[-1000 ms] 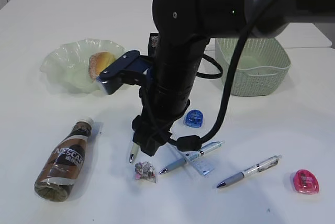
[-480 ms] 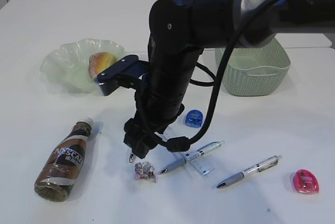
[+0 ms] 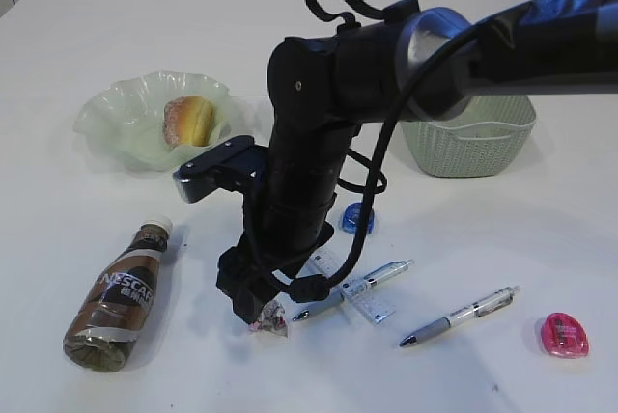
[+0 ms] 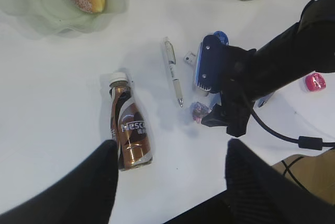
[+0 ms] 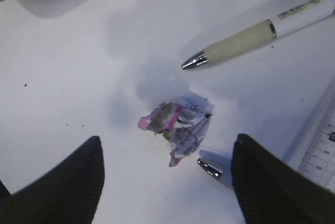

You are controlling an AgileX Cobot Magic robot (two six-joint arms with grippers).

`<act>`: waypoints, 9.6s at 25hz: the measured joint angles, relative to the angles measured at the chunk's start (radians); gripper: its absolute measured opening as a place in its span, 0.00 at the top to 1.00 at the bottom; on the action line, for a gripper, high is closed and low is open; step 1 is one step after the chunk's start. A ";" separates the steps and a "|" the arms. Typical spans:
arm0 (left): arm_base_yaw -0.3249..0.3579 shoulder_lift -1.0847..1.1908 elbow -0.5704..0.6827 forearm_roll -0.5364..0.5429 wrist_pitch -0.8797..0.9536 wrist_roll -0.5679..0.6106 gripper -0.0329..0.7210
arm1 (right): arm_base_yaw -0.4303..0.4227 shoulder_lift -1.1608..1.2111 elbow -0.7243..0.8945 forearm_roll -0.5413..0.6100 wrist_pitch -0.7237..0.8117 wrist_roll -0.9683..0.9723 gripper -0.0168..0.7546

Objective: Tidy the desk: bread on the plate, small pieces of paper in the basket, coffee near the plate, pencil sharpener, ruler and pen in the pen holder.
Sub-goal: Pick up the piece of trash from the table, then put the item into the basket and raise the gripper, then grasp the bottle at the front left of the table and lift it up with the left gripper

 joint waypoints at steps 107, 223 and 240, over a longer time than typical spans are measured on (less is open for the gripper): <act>0.000 0.000 0.000 0.029 0.000 0.000 0.35 | 0.000 0.118 -0.011 0.010 -0.031 0.044 0.86; 0.000 0.000 0.000 0.029 0.000 -0.020 0.35 | -0.594 -0.280 -0.501 -0.320 0.267 0.481 0.38; 0.000 0.015 0.000 0.029 0.000 -0.054 0.30 | -0.594 -0.723 0.030 -0.288 0.269 0.481 0.38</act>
